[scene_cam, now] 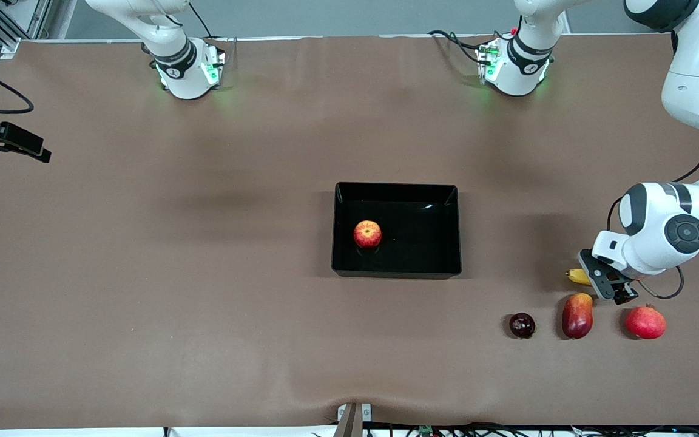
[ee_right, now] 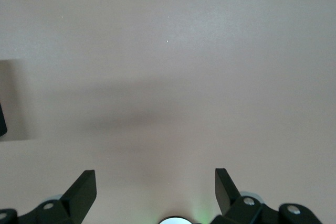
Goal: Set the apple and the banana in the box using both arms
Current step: 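Lift the banana with the left gripper and carry it over the tray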
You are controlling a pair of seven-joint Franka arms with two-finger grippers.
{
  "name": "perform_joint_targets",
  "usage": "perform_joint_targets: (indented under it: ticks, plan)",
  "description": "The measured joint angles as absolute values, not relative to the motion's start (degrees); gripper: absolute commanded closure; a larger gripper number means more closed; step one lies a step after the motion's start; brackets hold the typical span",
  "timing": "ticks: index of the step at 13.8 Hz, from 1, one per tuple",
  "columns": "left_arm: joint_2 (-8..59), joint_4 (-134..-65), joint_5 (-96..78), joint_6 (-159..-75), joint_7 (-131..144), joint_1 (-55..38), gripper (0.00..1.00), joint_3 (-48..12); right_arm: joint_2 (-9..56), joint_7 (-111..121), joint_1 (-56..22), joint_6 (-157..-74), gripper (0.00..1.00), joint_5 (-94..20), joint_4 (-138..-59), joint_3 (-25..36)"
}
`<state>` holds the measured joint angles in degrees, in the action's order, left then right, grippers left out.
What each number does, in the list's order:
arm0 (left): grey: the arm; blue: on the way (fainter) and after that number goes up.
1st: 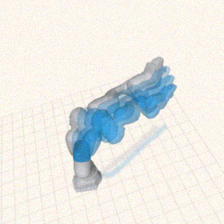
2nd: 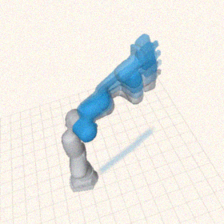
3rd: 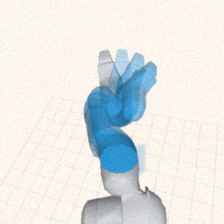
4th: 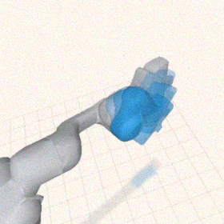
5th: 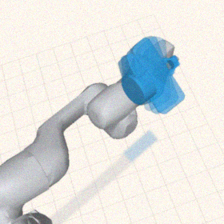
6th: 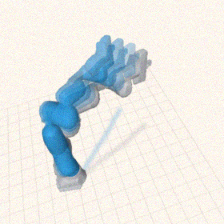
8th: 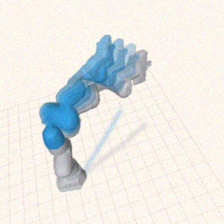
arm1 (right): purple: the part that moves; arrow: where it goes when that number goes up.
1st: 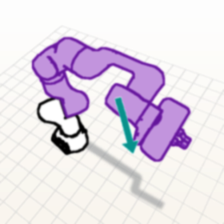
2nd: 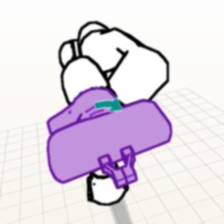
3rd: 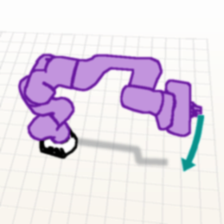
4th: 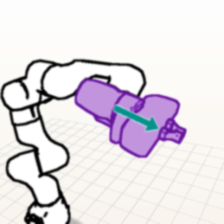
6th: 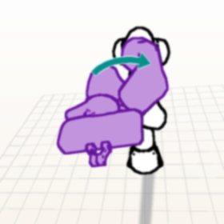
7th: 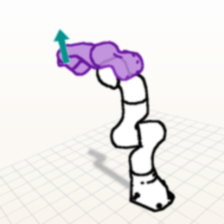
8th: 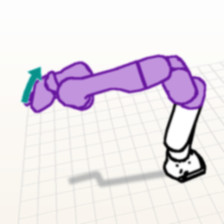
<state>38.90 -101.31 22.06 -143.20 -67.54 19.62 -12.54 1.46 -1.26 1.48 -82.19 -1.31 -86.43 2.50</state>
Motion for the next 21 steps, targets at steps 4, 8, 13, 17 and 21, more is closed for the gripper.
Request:
perform_joint_targets:
  ticks: [4, 8, 13, 17, 21]
  plan:
    - [38.9, -100.9, 22.1, -143.2, -67.5, 20.0, 1.0, -12.4, 1.5, -1.3, 1.5, -82.2, 0.0, -1.3, -86.4, 2.5]
    - [36.5, -99.9, 21.9, -139.4, -67.3, 21.0, 1.0, -13.1, 1.5, -1.3, 1.3, -82.2, 0.0, -1.3, -86.4, 2.4]
    - [24.7, -98.6, 15.2, -118.3, -57.2, 20.9, 1.0, -20.1, 1.7, -1.3, 1.2, -82.2, 0.0, -1.3, -86.4, 2.3]
    - [22.8, -95.7, 12.8, -110.8, -33.0, 19.7, 1.0, -29.7, 1.9, -1.3, 1.2, -82.2, 0.0, -1.3, -86.4, 2.3]
    - [25.9, -90.1, 10.7, -110.4, -3.4, 11.8, 1.0, -31.9, 1.9, -1.3, 1.2, -82.2, 0.0, -1.3, -86.4, 2.3]
